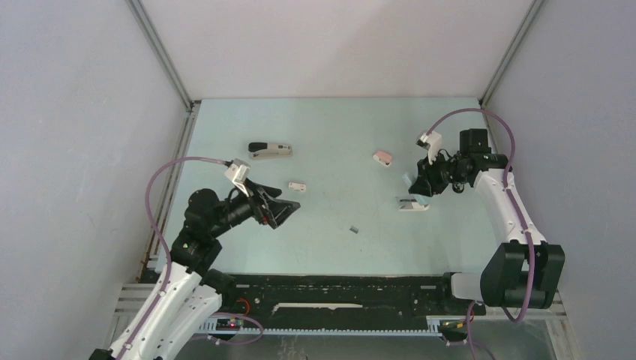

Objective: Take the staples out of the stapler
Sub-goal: Pick up the stapler from the center of the board, then unload the staple at the center of the board.

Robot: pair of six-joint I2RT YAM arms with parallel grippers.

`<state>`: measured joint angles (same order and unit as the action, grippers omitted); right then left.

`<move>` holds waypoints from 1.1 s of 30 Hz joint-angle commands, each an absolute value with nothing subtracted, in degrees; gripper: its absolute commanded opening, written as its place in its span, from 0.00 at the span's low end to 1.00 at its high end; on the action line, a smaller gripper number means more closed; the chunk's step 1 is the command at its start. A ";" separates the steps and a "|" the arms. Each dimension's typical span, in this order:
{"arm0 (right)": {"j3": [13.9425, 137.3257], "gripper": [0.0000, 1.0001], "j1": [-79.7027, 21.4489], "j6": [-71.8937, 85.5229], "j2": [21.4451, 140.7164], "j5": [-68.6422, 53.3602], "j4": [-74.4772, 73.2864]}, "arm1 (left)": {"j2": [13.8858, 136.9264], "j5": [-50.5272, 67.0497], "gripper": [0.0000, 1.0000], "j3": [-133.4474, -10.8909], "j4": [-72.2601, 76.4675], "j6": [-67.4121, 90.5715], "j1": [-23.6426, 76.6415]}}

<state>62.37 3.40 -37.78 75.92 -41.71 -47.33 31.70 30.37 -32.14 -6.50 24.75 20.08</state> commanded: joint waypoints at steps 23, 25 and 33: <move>58.52 0.00 -13.64 -75.23 65.22 -43.78 -64.20 | 43.55 9.17 0.98 -14.99 38.38 7.64 56.85; 58.55 0.00 -16.27 -77.24 65.61 -43.20 -64.24 | 46.06 12.57 0.99 -15.36 41.86 3.00 56.87; 58.56 0.00 -20.76 -82.45 65.40 -43.58 -63.41 | 61.74 24.44 0.99 -24.05 42.57 -8.95 57.17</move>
